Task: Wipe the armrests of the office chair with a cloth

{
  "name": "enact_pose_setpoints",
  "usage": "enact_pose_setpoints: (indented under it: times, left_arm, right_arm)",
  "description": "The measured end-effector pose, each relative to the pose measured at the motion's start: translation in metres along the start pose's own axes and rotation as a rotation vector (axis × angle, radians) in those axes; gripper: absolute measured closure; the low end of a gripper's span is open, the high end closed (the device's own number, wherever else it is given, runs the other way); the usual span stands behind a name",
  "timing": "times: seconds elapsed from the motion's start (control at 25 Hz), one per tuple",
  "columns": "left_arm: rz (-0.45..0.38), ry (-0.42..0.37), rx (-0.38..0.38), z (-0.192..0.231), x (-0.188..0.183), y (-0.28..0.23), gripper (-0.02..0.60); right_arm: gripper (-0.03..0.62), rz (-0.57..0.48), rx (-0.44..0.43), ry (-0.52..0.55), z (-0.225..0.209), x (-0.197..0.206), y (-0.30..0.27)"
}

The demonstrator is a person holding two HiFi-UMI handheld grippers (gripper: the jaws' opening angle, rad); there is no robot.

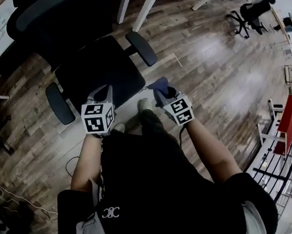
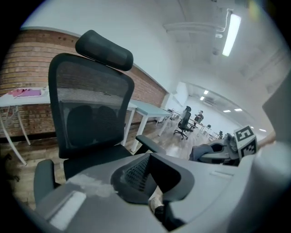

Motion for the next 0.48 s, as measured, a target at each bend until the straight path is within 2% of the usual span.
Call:
enact_pose_setpoints:
  times: [0.12, 0.24, 0.36, 0.48]
  left_arm:
    - [0.001, 0.037, -0.087, 0.001, 0.0, -0.013, 0.575]
    - [-0.014, 0.106, -0.16, -0.011, -0.005, -0.033, 0.575]
    - [-0.04, 0.152, -0.193, -0.037, -0.016, -0.05, 0.575]
    - [-0.053, 0.175, -0.236, -0.061, -0.022, -0.062, 0.575]
  right_arm:
    - [0.522, 0.027, -0.076, 0.14, -0.031, 0.002, -0.031]
    - [0.523, 0.054, -0.183, 0.267, -0.057, 0.006, -0.055]
    - [0.523, 0.085, -0.299, 0.385, -0.076, 0.014, -0.075]
    - [0.523, 0.115, -0.396, 0.453, -0.091, 0.023, -0.094]
Point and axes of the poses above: the fingertips, and each gripper's own axes: y backward along the fingers, z to its left, x out of its underside, the point moved 7 cm from there along y, backward along the fingers, and after that the axes turned 1 degree about -y, right-handed, at the moved point
